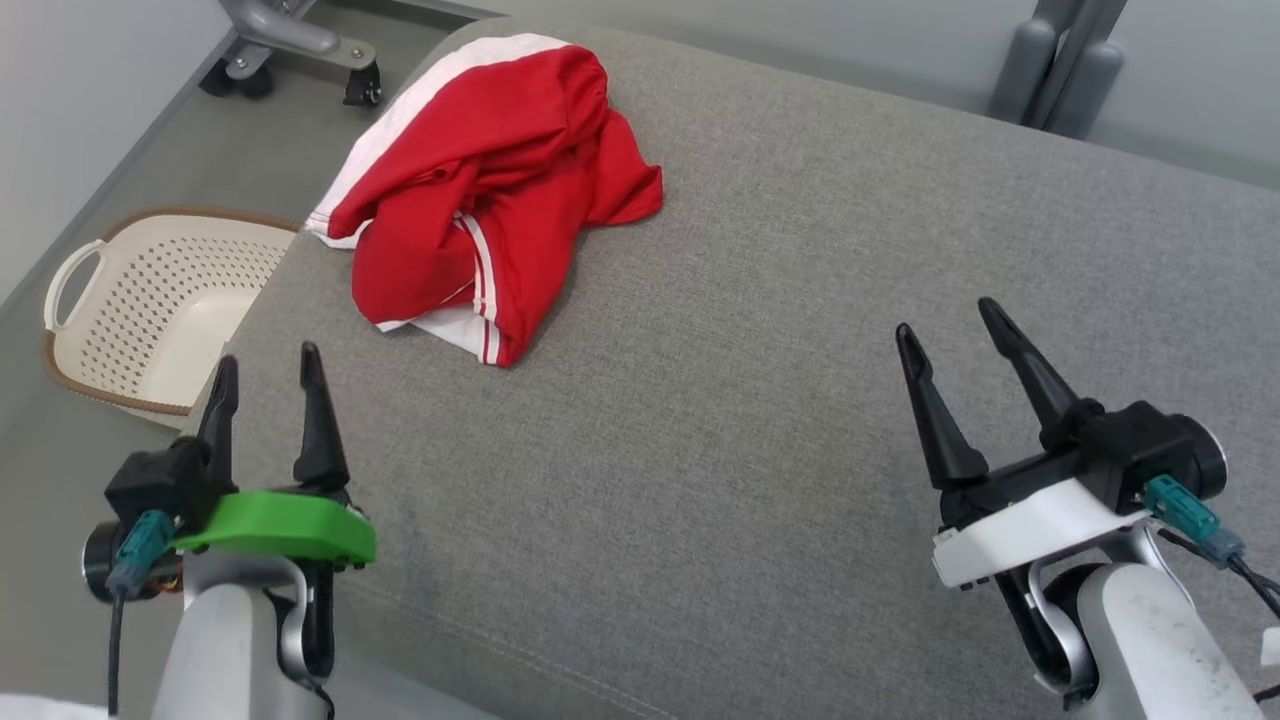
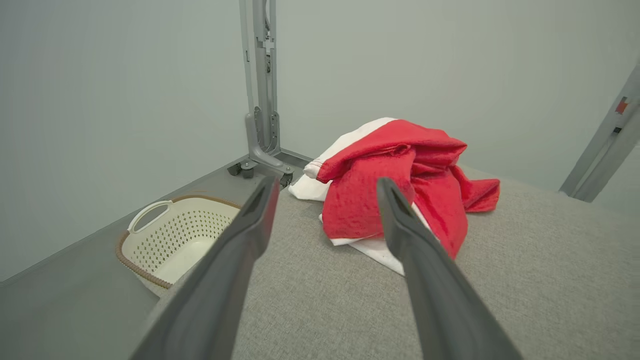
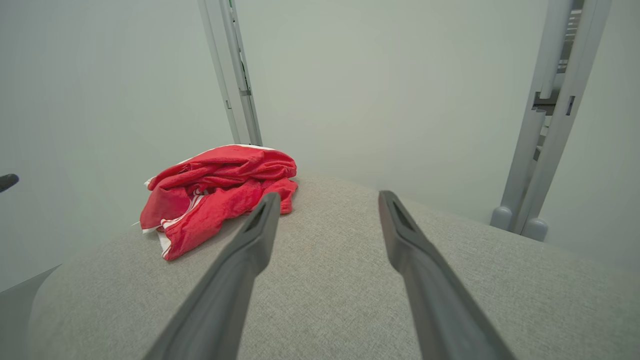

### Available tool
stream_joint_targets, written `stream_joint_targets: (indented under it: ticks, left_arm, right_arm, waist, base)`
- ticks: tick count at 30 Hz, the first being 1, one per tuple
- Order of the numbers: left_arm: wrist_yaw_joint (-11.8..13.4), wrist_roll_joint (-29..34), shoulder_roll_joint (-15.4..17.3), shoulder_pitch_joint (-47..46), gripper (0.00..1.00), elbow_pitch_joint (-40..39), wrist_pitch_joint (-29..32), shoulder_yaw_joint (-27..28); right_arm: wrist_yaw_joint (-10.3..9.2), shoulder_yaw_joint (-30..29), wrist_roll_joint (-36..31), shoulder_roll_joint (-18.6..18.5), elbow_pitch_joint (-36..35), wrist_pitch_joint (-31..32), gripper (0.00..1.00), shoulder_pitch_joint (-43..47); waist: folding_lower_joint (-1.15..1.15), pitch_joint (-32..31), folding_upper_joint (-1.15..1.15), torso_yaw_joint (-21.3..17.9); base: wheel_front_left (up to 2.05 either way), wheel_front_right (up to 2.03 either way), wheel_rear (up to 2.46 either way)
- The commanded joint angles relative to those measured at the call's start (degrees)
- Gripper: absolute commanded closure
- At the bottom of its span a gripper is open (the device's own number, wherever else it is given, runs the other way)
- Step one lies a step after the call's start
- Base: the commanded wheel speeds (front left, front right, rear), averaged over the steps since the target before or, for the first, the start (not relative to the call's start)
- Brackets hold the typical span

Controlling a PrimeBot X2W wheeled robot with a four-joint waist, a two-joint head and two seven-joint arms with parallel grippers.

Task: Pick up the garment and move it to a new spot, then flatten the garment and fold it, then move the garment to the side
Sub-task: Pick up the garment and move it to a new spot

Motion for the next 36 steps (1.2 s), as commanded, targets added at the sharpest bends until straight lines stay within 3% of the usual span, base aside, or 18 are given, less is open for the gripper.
stream_joint_targets:
  ticks: [1,9,13,21,22,23,27,36]
  left_arm:
    - [0.1,-0.8,0.0,-2.7,0.0,1.0,-0.1,-0.8]
    - [-1.1,-4.0,0.1,-18.9,0.0,17.0,0.0,-4.5]
    - [-1.8,-4.7,1.8,-27.2,0.0,26.7,0.5,-5.1]
    - [-2.1,-5.7,5.7,-36.0,0.01,39.4,0.4,-4.2]
    - [-2.0,-5.6,6.3,-36.4,0.27,39.9,0.3,-4.1]
    - [-2.1,-5.9,6.5,-36.5,1.0,40.8,0.2,-3.9]
    - [-1.6,-6.2,7.6,-36.2,1.0,38.5,-0.1,-2.4]
    - [0.2,-3.2,8.5,-25.2,1.0,17.1,-0.1,4.9]
  right_arm:
    - [-0.02,0.0,-0.2,-0.9,-1.1,0.6,0.0,-1.3]
    - [-0.02,-0.4,0.6,-4.7,-6.2,3.5,0.0,-5.8]
    - [-0.02,0.0,1.1,-6.1,-7.7,3.7,0.0,-7.6]
    - [-0.02,-0.3,1.8,-6.7,-7.6,2.8,0.0,-8.1]
    - [-0.02,-0.4,1.9,-6.7,-7.5,2.7,0.0,-8.0]
    - [-0.02,-0.6,1.9,-6.6,-7.4,2.4,0.0,-7.8]
    - [-0.02,-1.1,1.9,-6.2,-7.2,1.9,0.0,-7.5]
    - [-0.02,-1.7,1.6,-4.8,-5.5,0.0,0.0,-4.9]
  waist:
    - [0.0,4.0,0.0,-0.7]
    - [0.0,14.8,0.0,-4.6]
    - [0.0,18.7,0.0,-6.6]
    - [0.0,21.0,0.0,-8.3]
    - [0.0,20.9,0.0,-8.3]
    - [0.0,20.7,0.0,-8.3]
    - [0.0,19.4,0.0,-8.0]
    - [0.0,11.2,0.0,-8.4]
  base:
    - [0.0,0.0,0.0]
    - [0.0,0.0,0.0]
    - [0.0,0.0,0.0]
    - [0.0,0.0,0.0]
    - [0.0,0.0,0.0]
    - [0.0,0.0,0.0]
    - [0.0,0.0,0.0]
    - [0.0,0.0,0.0]
